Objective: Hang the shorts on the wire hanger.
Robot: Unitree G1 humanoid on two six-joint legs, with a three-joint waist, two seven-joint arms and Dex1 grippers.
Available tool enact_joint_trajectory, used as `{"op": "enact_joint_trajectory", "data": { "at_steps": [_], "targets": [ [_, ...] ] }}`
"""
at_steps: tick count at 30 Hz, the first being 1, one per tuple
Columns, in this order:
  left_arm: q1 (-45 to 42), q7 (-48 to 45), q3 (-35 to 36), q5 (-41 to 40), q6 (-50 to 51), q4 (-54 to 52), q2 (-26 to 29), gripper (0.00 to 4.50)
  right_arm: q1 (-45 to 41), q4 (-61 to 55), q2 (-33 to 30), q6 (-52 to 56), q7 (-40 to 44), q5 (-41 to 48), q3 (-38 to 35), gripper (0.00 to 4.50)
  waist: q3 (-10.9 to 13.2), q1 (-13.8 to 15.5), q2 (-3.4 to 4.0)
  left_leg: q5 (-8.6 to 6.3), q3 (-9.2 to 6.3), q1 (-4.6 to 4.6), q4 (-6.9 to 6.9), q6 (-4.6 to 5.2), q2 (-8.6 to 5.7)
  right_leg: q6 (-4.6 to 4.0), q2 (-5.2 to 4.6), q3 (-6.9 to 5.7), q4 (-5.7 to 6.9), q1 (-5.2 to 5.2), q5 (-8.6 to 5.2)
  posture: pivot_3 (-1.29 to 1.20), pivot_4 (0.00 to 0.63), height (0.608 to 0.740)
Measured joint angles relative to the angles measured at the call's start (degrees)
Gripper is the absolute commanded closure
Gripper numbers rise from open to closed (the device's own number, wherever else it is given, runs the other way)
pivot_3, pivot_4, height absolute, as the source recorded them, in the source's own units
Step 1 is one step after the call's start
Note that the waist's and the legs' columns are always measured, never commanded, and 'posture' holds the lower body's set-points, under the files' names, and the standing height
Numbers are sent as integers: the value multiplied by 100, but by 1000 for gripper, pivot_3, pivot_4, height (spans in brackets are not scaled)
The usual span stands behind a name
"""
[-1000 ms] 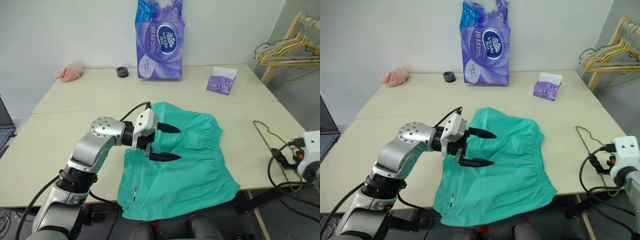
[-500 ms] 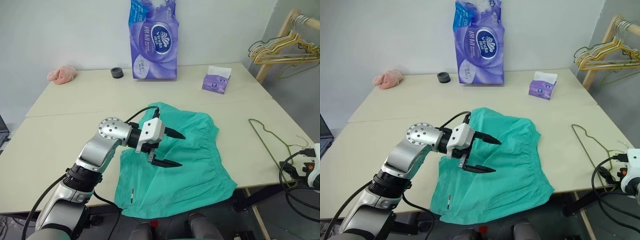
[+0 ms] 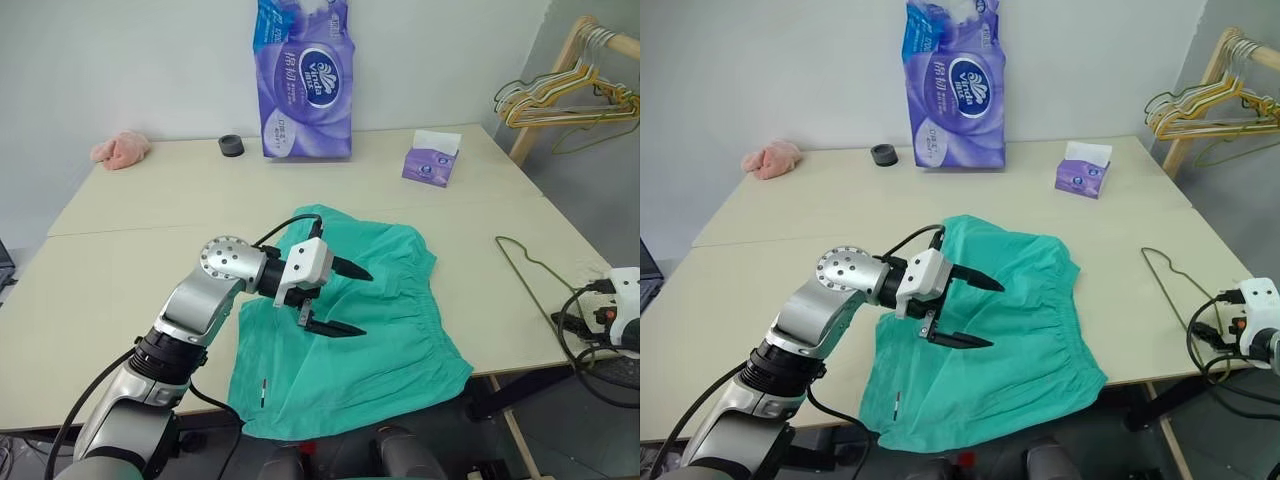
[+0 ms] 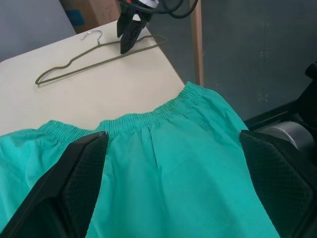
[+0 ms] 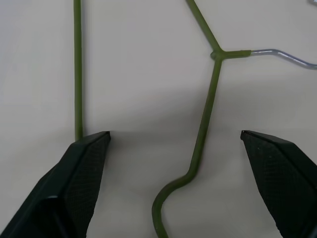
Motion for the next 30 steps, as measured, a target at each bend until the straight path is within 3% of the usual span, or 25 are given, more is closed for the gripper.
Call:
{"op": "enact_joint_trajectory", "data": {
  "at_steps": [11,22,27,30],
  "targets": [
    [3,97,-1,-1,21,-95,-6,0,-515,700,-136,-593,307,-366,769,4476,-12,0,-29,0,-7,1,6,0,0,10,-2,-5,-17,15,6,-208,79,740],
    [-7,476,6,-19,295,-37,-118,0,-464,828,-39,-1356,-268,-794,795,4476,-10,12,-27,0,-7,-1,5,0,-5,15,-8,-2,-23,15,10,-215,78,740],
    [-336,830,338,-172,828,606,-277,0,-443,457,-150,-1787,-407,-1037,794,4476,3,-33,2,0,-5,-6,2,0,-9,16,-10,4,-15,1,10,-221,78,740],
    [-807,1189,657,-172,870,1444,-428,0,-250,-400,-271,-2250,-504,-1311,803,4476,10,-50,14,-1,-6,-9,2,1,-7,18,-8,1,-9,-7,9,-223,76,740]
  ]
}}
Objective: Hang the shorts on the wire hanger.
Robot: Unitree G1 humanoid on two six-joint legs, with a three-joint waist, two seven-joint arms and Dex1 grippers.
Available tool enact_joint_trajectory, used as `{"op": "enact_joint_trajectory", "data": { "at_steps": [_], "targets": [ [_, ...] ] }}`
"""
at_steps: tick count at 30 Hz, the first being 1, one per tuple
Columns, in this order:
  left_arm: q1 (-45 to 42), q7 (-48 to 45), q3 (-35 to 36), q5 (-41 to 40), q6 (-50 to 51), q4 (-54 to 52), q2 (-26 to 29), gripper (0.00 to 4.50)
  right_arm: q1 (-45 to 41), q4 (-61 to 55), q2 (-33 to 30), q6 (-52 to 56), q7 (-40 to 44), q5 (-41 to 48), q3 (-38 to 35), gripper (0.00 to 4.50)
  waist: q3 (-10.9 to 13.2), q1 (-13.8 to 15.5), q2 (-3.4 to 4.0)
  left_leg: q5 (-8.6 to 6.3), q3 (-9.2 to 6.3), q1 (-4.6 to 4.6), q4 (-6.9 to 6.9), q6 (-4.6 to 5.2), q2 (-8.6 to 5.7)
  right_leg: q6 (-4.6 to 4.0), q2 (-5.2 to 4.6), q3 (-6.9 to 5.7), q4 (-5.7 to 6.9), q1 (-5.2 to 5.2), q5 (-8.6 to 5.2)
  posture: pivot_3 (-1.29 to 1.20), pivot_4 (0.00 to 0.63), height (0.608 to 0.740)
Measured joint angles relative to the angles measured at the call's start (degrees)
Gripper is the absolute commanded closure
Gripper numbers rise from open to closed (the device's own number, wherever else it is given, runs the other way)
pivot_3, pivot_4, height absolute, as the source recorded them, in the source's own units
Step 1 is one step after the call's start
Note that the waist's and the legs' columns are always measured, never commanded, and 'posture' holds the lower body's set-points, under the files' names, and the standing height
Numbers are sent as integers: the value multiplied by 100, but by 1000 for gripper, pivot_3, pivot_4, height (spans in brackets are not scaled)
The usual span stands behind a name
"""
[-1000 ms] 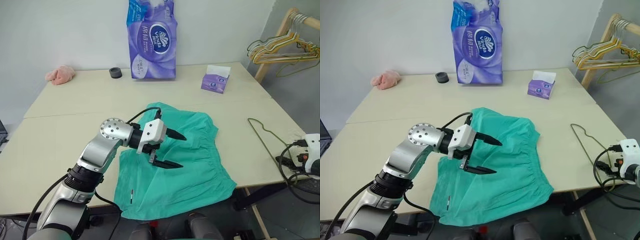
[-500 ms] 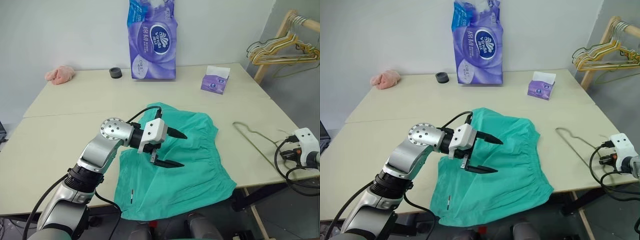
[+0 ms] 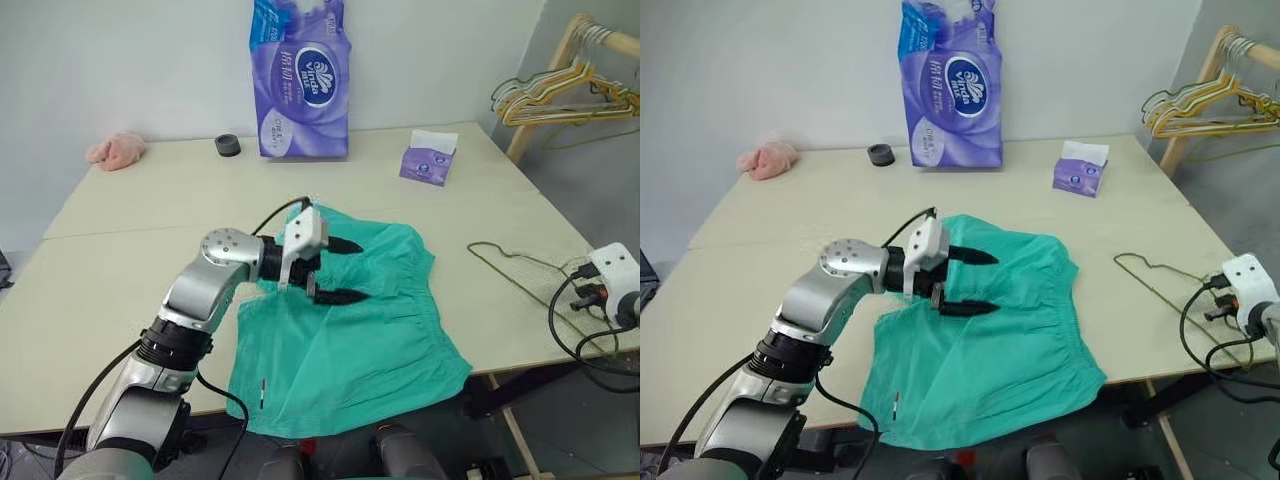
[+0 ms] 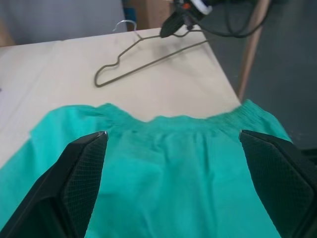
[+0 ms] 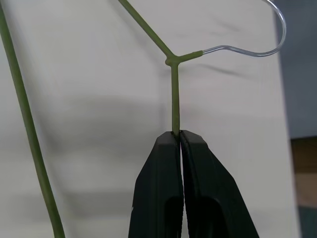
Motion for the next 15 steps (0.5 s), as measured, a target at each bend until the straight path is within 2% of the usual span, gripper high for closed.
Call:
{"op": "enact_joint_trajectory", "data": {
  "at_steps": [3,7,15],
  "targets": [
    [-477,262,347,27,-45,722,-35,0,120,-855,-77,-421,-45,-285,53,4476,0,-39,1,-1,-1,1,-3,0,5,9,5,-1,0,0,-5,-228,75,740],
    [-906,168,549,35,-109,1547,23,0,129,-1714,-62,-909,-119,-737,365,4476,1,-35,1,-2,-8,-1,-3,-2,3,11,1,-1,0,-3,-6,-232,72,740],
    [-1101,-1194,233,161,132,2134,511,0,-635,-2145,-57,-2360,-362,-1802,970,4476,3,-101,4,-2,-18,-3,-3,-2,-5,11,-7,-2,6,-9,-6,-237,68,740]
  ]
}}
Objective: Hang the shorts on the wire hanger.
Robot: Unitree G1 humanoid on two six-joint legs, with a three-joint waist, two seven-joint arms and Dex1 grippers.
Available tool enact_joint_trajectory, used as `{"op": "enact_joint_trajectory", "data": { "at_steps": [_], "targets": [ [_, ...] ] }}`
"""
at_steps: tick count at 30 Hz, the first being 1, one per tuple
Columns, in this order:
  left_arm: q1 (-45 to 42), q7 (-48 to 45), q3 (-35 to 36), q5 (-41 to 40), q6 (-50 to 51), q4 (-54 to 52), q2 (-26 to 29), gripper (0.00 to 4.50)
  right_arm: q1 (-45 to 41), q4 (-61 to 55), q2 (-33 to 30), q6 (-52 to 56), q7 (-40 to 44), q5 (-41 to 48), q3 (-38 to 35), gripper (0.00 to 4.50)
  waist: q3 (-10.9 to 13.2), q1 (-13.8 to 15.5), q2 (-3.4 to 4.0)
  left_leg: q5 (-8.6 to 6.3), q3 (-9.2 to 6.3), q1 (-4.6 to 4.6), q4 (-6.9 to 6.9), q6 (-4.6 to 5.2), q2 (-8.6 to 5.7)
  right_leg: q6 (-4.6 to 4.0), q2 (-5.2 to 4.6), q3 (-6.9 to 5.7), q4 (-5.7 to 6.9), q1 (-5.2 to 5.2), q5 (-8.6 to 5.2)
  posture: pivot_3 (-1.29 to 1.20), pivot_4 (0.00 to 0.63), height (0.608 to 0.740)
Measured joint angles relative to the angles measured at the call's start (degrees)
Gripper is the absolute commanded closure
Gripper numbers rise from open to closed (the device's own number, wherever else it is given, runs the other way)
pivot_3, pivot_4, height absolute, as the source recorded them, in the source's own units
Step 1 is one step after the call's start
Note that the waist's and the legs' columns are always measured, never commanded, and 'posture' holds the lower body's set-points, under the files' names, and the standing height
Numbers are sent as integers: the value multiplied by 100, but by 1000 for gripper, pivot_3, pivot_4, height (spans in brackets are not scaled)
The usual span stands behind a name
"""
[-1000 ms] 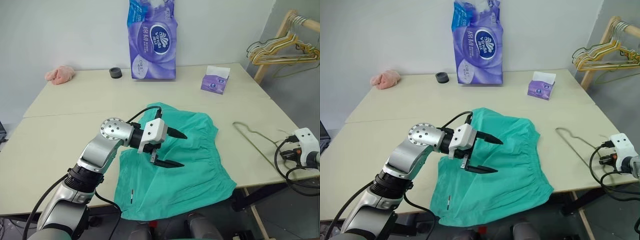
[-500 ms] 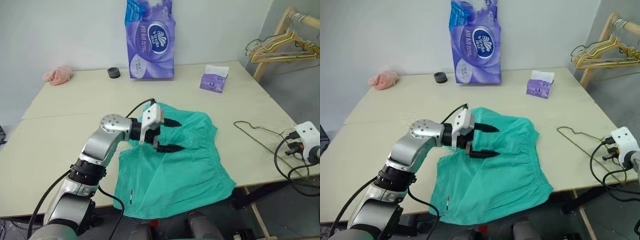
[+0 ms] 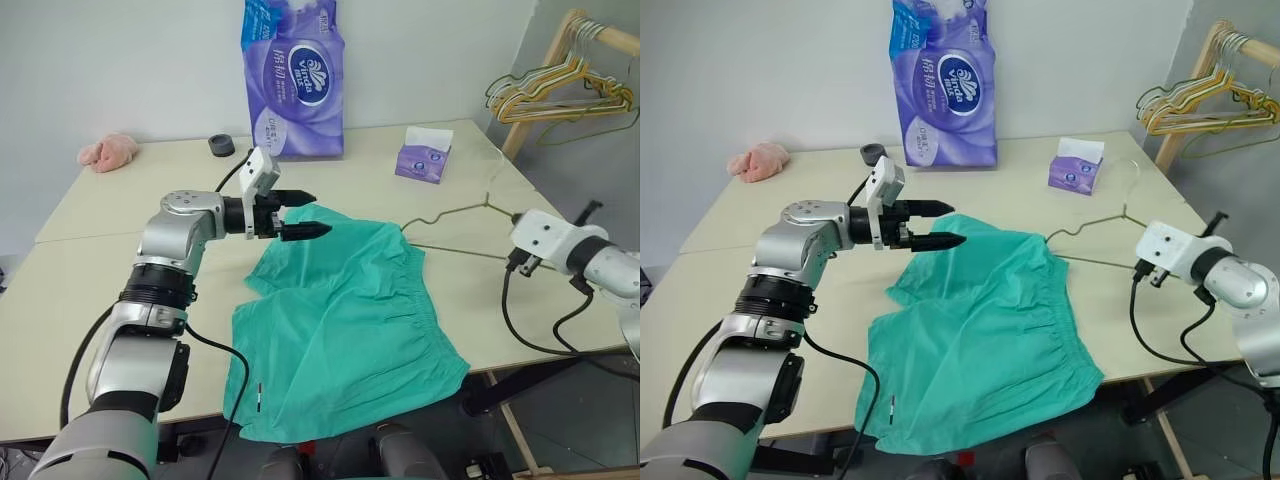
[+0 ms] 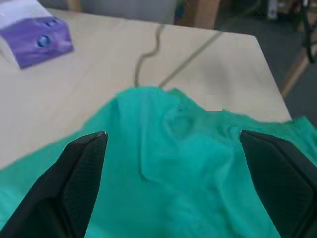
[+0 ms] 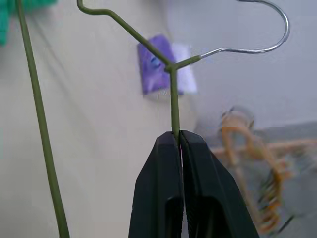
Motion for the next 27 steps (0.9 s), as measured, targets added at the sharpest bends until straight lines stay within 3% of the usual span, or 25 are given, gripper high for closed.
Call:
{"op": "enact_joint_trajectory", "data": {
  "at_steps": [8,15,19,27],
  "targets": [
    [-389,64,60,134,-143,583,-322,0,-885,383,98,-932,-325,-725,189,4476,3,-47,-6,0,-11,-6,3,0,-15,-24,-18,-7,4,-2,14,-242,64,740],
    [-461,146,337,113,-91,907,-345,0,-885,819,46,-1605,-91,-550,184,4476,3,-143,-6,-3,-8,-5,2,5,-15,-23,-19,-3,28,-14,13,-241,64,740],
    [-412,-337,182,168,-3,900,-170,0,-1024,658,330,-1998,-93,-524,222,4476,2,-233,-5,-3,-10,-4,0,5,-14,-22,-17,-4,30,-15,13,-237,63,740],
    [-402,-312,127,294,-143,1081,-252,0,-1285,360,791,-2462,63,-403,390,4476,2,-221,-5,-3,-19,-8,4,5,-17,-23,-21,-9,30,-14,13,-237,60,740]
  ]
}}
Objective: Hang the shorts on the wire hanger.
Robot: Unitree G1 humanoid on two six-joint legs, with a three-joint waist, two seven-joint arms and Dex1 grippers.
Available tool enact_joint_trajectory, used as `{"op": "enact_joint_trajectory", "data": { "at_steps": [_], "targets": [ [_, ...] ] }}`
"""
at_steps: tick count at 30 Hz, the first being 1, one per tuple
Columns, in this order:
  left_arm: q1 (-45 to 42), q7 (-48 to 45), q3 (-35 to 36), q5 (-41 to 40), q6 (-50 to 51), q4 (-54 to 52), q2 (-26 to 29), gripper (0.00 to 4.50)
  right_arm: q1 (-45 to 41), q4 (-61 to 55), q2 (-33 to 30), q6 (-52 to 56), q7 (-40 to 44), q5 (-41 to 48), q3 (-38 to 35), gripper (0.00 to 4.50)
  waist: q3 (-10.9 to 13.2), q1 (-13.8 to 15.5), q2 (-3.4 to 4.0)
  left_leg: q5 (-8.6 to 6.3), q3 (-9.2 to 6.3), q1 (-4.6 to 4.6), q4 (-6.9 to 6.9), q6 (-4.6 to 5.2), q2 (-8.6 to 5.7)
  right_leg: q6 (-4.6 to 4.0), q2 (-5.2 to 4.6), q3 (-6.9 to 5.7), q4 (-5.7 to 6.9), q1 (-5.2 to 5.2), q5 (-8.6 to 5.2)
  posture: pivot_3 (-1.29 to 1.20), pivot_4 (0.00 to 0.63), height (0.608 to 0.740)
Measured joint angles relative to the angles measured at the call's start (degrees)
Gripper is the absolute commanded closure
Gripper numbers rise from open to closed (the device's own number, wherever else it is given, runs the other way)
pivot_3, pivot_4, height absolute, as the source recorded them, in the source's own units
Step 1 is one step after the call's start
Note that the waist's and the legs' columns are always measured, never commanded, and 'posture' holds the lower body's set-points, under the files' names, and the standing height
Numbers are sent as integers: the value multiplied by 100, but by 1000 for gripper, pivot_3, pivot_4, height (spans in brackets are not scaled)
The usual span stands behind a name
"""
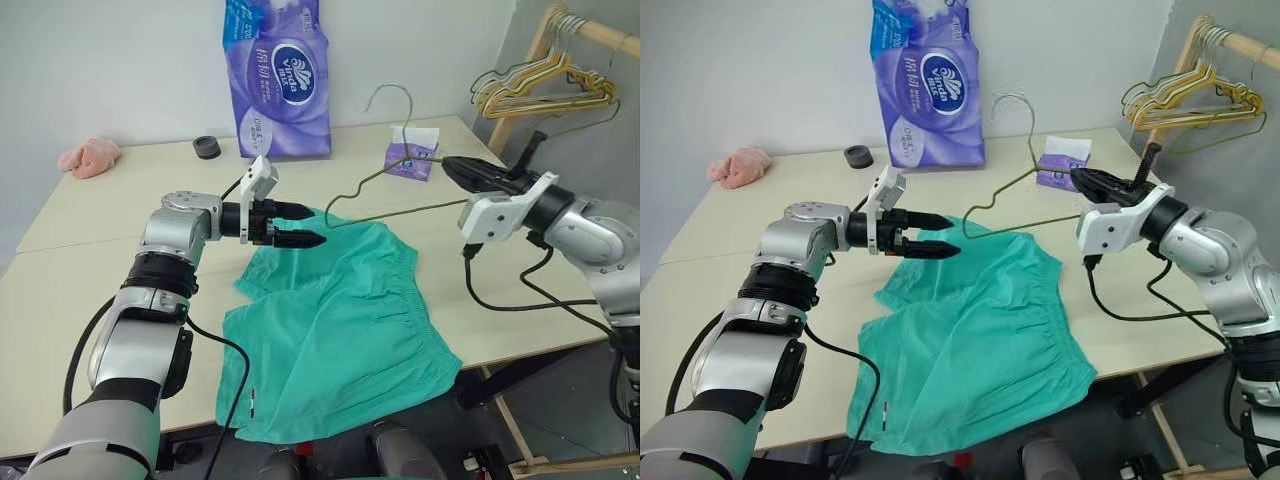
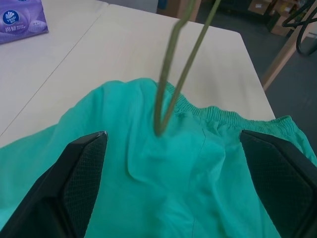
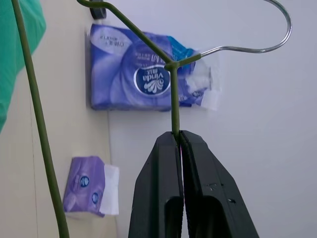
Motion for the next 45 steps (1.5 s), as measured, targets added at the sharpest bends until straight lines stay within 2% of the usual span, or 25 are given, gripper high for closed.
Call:
{"op": "enact_joint_trajectory", "data": {
  "at_steps": [5,14,19,30,36,40,45],
  "targets": [
    [116,-103,-42,11,25,-124,-77,0,-5,-150,203,-70,148,60,110,4476,0,3,0,0,0,0,1,0,-1,0,-1,0,1,0,0,-237,60,740],
    [835,-338,-333,0,416,-1059,-110,0,-12,-187,415,-19,345,82,161,4476,-1,5,1,0,-5,0,2,0,1,-1,-1,-2,3,0,0,-234,59,740],
    [833,-204,-330,-11,435,-1151,-152,1101,-13,-255,488,7,432,106,172,4500,-1,7,2,0,-5,1,3,0,0,-1,-1,-2,3,1,1,-233,61,740],
    [964,-278,-334,-39,553,-1371,-134,4395,-13,-364,597,137,566,106,255,4500,-1,7,2,0,-6,1,2,0,0,-1,-1,-3,3,1,1,-232,66,740],
    [1093,-331,-346,-50,576,-1531,-135,4474,-1,-369,595,192,673,103,259,4500,-1,7,2,0,-6,1,2,0,0,-1,-1,-3,4,1,1,-230,66,740],
    [1130,-297,-346,-48,668,-1634,-134,4500,22,-493,610,224,701,139,256,3474,-1,9,2,0,-6,1,3,0,0,-1,-2,-2,4,1,1,-230,67,740],
    [1275,-221,-354,2,651,-1698,-91,4500,265,-675,555,298,856,353,247,1809,-2,11,2,0,-7,1,3,0,1,-1,-2,-3,4,1,1,-233,68,740]
  ]
}}
